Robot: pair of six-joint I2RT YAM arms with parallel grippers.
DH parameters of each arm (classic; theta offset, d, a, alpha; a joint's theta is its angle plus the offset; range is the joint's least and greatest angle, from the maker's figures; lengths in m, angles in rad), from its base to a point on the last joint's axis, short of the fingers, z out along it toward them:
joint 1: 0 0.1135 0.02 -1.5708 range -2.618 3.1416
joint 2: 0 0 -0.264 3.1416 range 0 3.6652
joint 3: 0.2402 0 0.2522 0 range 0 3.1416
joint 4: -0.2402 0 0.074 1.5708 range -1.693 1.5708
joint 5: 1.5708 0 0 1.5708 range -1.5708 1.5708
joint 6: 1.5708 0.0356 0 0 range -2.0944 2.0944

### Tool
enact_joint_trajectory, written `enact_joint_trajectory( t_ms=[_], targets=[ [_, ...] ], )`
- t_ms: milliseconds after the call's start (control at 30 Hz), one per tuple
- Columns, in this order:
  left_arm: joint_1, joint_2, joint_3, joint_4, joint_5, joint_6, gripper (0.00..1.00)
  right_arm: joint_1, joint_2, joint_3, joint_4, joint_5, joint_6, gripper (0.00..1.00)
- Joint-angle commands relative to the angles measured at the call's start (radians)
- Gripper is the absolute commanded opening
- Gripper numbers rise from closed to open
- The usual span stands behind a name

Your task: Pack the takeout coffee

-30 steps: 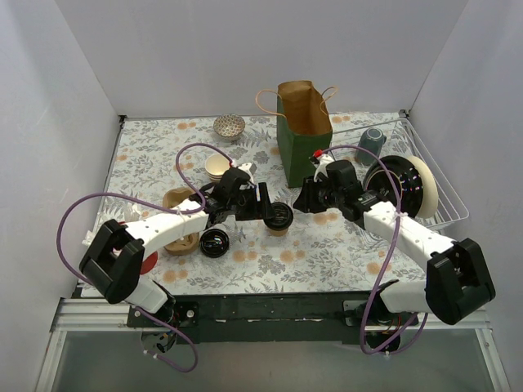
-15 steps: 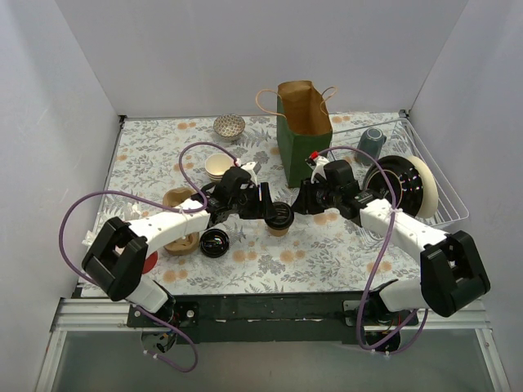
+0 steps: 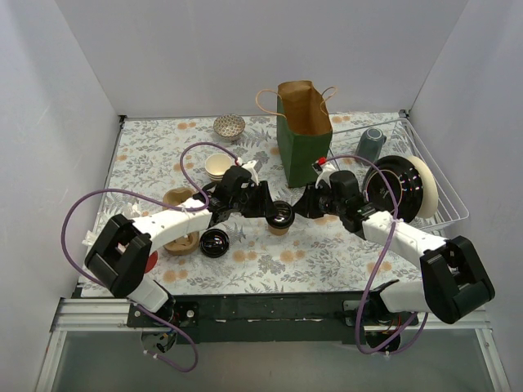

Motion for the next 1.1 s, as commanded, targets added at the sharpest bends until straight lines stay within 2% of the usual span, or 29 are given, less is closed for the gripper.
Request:
enact_joint_trajectory(
  t_ms=[0,333,600,700,767,867,1067],
  targets=[
    [-0.007,0.075,-0.049,-0.059,-0.022,0.004,0.4,0.011,0.061,-0.109,-0.096,0.08,-0.011,0.21],
    [-0.006,0.054,-0.095,-0.104,-0.083,-0.038,0.39,0.015,0.063,-0.151,-0.059,0.135,-0.012,0.2],
    [-0.004,0.031,-0.15,-0.11,-0.076,-0.1,0.39,0.018,0.07,-0.217,0.069,0.098,-0.034,0.2],
    [-0.006,-0.026,-0.17,-0.057,-0.014,-0.149,0.41,0.018,0.06,-0.165,0.059,0.059,-0.078,0.22],
    [-0.006,-0.048,-0.167,-0.047,0.003,-0.186,0.48,0.018,0.049,-0.087,0.045,0.023,-0.099,0.24],
    [-0.006,-0.078,-0.156,-0.061,-0.008,-0.221,0.53,0.018,0.06,0.068,-0.024,0.019,-0.132,0.29],
    [-0.006,-0.137,-0.172,-0.082,-0.056,-0.307,0.66,0.017,0.149,0.272,-0.148,-0.004,-0.182,0.41]
  ],
)
